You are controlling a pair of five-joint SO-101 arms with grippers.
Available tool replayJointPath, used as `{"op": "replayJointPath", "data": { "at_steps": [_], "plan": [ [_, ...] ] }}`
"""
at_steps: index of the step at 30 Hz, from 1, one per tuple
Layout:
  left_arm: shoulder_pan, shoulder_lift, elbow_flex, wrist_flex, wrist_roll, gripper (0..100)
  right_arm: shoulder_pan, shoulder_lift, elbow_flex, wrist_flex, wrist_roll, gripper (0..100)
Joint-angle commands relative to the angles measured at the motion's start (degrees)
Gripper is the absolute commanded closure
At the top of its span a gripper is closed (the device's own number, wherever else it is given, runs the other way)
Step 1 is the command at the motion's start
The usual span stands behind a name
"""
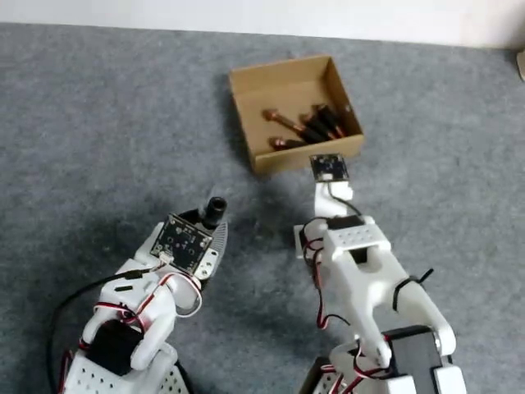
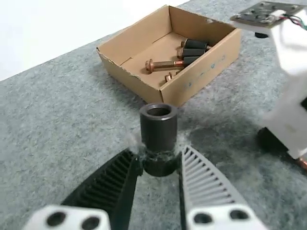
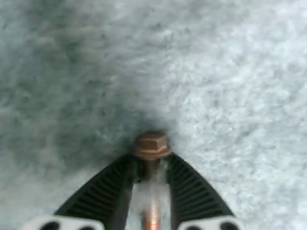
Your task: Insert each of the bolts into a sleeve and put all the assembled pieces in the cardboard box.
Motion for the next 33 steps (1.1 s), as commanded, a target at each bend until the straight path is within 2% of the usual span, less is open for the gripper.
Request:
{"op": "replayJointPath", "data": {
  "at_steps": [1,5,9,12,16,20,27,33],
  "plan": [
    [-0.2,-1.0,-2.7,-1.6,0.4,100,2.2,-7.3,-0.2,1.7,0.7,99.5],
    [0.0,-1.0,-2.6,-1.6,0.4,100,6.3,-22.2,5.9,2.2,1.0,99.5],
    [5.6,-1.0,-0.9,-2.4,-0.1,100,7.5,-39.3,12.0,2.3,4.5,99.5],
    [10.9,-1.3,4.3,-11.4,-0.2,100,7.6,-52.8,15.3,2.4,4.3,99.5],
    [11.9,-1.5,12.5,-23.5,-5.1,100,7.4,-70.3,17.7,3.5,4.3,99.5],
    [12.4,-1.5,14.8,-26.6,-7.1,100,7.5,-83.7,18.0,3.6,-2.0,99.5],
    [13.3,-1.0,15.9,-27.0,-7.1,100,6.8,-92.3,16.0,3.6,-10.0,99.5],
    [18.6,-0.9,15.9,-26.9,-7.1,100,-1.7,-92.9,15.0,3.6,-10.3,99.5]
  ]
}}
